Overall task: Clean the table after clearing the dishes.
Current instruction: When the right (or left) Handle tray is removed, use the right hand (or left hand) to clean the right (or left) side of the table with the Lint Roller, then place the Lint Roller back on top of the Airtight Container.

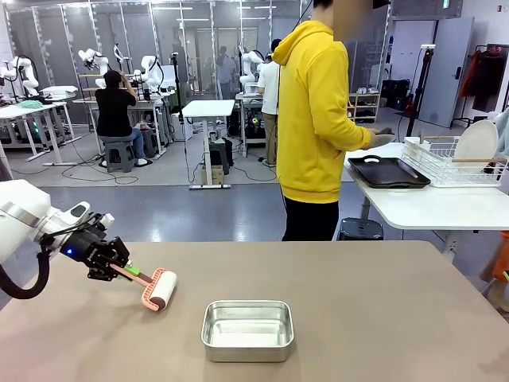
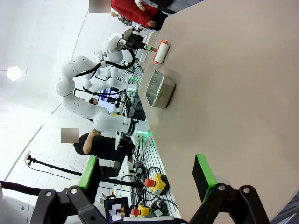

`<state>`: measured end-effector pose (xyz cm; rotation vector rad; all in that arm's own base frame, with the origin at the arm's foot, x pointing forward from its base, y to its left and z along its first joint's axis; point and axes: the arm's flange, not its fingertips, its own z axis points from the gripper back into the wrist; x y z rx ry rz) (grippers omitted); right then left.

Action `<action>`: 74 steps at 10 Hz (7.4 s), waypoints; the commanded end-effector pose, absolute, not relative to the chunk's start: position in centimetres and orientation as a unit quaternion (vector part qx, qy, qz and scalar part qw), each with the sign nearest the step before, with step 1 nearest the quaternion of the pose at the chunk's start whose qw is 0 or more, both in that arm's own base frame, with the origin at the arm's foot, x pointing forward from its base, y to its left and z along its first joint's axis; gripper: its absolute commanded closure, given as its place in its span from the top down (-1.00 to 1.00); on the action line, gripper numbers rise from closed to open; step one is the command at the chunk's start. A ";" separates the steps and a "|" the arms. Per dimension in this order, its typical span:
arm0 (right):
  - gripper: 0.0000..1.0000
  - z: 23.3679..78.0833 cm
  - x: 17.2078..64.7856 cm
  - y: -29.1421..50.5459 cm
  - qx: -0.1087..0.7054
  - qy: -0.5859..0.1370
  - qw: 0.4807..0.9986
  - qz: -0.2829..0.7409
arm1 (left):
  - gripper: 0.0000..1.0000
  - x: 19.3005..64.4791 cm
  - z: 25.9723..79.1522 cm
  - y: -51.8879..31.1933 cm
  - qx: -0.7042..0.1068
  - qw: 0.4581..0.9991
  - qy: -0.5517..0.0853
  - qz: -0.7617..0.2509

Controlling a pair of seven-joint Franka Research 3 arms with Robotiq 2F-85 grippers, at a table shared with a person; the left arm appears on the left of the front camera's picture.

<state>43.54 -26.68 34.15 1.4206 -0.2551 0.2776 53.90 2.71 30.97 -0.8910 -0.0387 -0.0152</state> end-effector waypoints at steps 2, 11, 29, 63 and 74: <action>1.00 34.4 43.4 -26.6 0.648 -0.118 0.741 0.128 | -0.59 52.5 27.5 7.9 -0.362 0.932 -0.030 -0.021; 1.00 34.4 43.4 -26.6 0.648 -0.118 0.741 0.128 | -0.59 51.2 28.7 20.5 -0.336 0.940 -0.042 0.035; 1.00 34.4 43.4 -26.6 0.648 -0.118 0.741 0.128 | -0.59 45.2 46.0 18.2 -0.163 0.978 -0.113 0.061; 1.00 34.4 43.4 -26.6 0.648 -0.118 0.741 0.128 | -0.59 48.9 54.2 5.4 -0.080 0.954 -0.149 -0.247; 1.00 34.4 43.4 -26.6 0.648 -0.118 0.741 0.128 | -0.59 38.8 55.3 -18.1 -0.015 0.737 -0.089 -0.670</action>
